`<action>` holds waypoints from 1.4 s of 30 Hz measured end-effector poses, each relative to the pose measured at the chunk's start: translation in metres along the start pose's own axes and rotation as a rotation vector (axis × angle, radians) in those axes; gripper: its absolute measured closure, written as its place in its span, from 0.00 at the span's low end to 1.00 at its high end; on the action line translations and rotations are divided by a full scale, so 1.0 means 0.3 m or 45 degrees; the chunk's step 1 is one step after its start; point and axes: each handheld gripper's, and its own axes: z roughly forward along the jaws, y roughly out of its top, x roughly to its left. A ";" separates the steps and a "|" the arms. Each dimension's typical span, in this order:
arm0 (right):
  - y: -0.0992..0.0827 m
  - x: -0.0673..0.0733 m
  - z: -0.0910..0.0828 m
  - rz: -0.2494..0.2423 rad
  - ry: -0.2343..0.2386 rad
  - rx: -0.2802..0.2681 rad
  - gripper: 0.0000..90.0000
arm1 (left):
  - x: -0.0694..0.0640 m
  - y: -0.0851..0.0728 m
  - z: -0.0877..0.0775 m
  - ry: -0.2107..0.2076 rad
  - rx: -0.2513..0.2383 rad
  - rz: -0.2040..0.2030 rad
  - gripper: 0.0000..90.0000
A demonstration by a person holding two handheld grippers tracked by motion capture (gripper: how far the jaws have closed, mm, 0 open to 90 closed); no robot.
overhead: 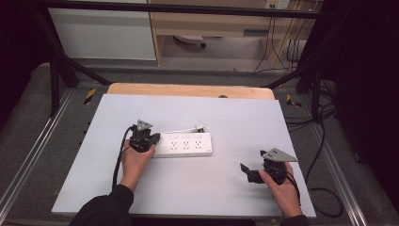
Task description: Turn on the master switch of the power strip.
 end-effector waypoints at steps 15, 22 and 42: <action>-0.001 0.000 0.002 -0.003 -0.001 0.007 0.03 | -0.001 -0.005 0.002 0.007 -0.008 -0.001 1.00; -0.001 0.001 0.002 -0.005 0.001 0.007 0.03 | 0.000 -0.005 0.003 0.009 -0.009 -0.004 1.00; -0.001 0.001 0.002 -0.006 0.002 0.007 0.03 | 0.005 -0.005 0.002 0.000 -0.012 -0.018 1.00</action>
